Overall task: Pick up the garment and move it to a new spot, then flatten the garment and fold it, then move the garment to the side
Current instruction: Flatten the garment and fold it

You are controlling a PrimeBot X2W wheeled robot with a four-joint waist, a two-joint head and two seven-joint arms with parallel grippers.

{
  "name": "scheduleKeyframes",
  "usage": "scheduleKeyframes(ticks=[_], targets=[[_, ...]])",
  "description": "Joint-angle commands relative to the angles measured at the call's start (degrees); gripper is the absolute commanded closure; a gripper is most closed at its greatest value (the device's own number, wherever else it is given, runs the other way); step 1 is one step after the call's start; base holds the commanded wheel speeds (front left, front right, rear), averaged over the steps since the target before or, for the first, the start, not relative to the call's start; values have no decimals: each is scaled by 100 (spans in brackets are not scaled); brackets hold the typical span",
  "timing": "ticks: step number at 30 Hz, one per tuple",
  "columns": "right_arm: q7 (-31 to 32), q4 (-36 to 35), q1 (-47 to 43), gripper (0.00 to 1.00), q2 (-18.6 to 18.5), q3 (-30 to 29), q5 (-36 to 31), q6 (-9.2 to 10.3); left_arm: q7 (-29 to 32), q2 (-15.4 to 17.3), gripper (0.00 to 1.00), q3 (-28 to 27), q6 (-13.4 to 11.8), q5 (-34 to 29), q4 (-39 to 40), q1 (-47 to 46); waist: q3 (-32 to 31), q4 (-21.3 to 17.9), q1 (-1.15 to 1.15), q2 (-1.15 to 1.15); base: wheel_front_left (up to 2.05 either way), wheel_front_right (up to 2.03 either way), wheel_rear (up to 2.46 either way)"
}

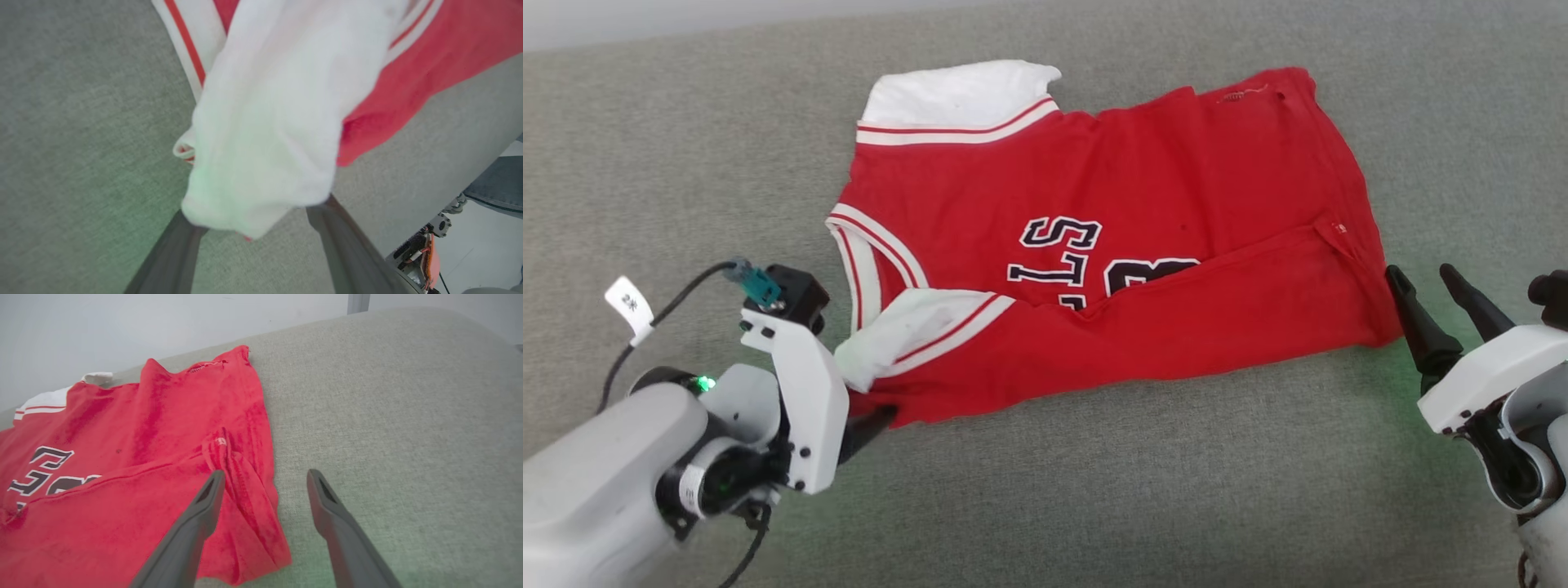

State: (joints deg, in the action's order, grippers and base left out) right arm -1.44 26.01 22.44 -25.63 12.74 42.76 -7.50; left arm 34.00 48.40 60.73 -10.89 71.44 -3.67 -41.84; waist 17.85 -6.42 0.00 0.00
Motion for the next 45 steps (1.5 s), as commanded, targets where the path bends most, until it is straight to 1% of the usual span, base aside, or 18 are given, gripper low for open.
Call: scheduleKeyframes(ticks=[1,4,5,6,7,8,10,14,23,26,27,28,30,31,36,38,42,45], targets=[[-10,-29,71,0,2,-5,-28,3,64,-98,0,24,36,56,-204,-34,96,-83,0,0,0,0,0],[-23,-30,92,0,-11,13,-14,3,70,-274,0,-7,112,197,-534,-38,190,-158,0,0,0,0,0],[-11,-30,106,0,-21,28,-15,3,78,-312,20,3,129,183,-628,-33,218,-180,0,0,0,0,0],[8,-34,121,0,-36,50,-30,3,89,-347,51,12,147,200,-721,-26,241,-199,0,0,0,0,0],[25,-45,136,0,-53,71,-40,3,120,-377,67,47,191,198,-783,-22,261,-215,0,0,0,0,0],[42,-58,148,0,-88,98,-66,3,151,-415,100,68,228,234,-826,-5,277,-227,0,0,0,0,0],[89,-103,179,0,-154,144,-78,3,214,-486,100,110,314,290,-855,24,296,-236,0,0,0,0,0],[339,-241,230,0,-349,342,-164,3,111,-542,100,75,358,280,-906,14,310,-205,0,0,0,0,0],[1938,-565,570,0,-1005,1222,16,3,-169,-781,100,32,516,101,-924,-164,388,12,0,0,0,0,0],[2415,-425,687,0,-1089,1413,71,4,-214,-886,100,56,557,42,-948,-221,434,118,0,0,0,0,0],[2415,-425,687,0,-1089,1413,71,4,-214,-886,100,56,557,42,-948,-221,434,118,0,0,0,0,0],[2528,-395,716,24,-1103,1468,95,3,-246,-922,100,48,577,52,-965,-234,446,152,0,0,0,0,0],[2701,-341,761,89,-1127,1594,96,3,-334,-971,100,22,620,38,-1019,-257,461,213,0,0,0,0,0],[2747,-332,757,100,-1124,1643,144,3,-380,-998,100,7,639,29,-1059,-253,463,236,0,0,0,0,0],[2815,-333,717,100,-1236,1718,275,5,-507,-1004,100,10,774,11,-1246,-172,400,302,0,0,0,0,0],[2798,-398,648,100,-1321,1730,314,4,-527,-952,100,8,820,46,-1254,-103,329,314,0,0,0,0,0],[2775,-615,530,100,-1491,1676,379,4,-582,-757,100,-20,877,166,-1052,113,171,320,0,0,0,0,0],[2814,-820,357,100,-1625,1587,420,4,-636,-544,100,-52,821,224,-751,266,71,334,0,0,0,0,0]])
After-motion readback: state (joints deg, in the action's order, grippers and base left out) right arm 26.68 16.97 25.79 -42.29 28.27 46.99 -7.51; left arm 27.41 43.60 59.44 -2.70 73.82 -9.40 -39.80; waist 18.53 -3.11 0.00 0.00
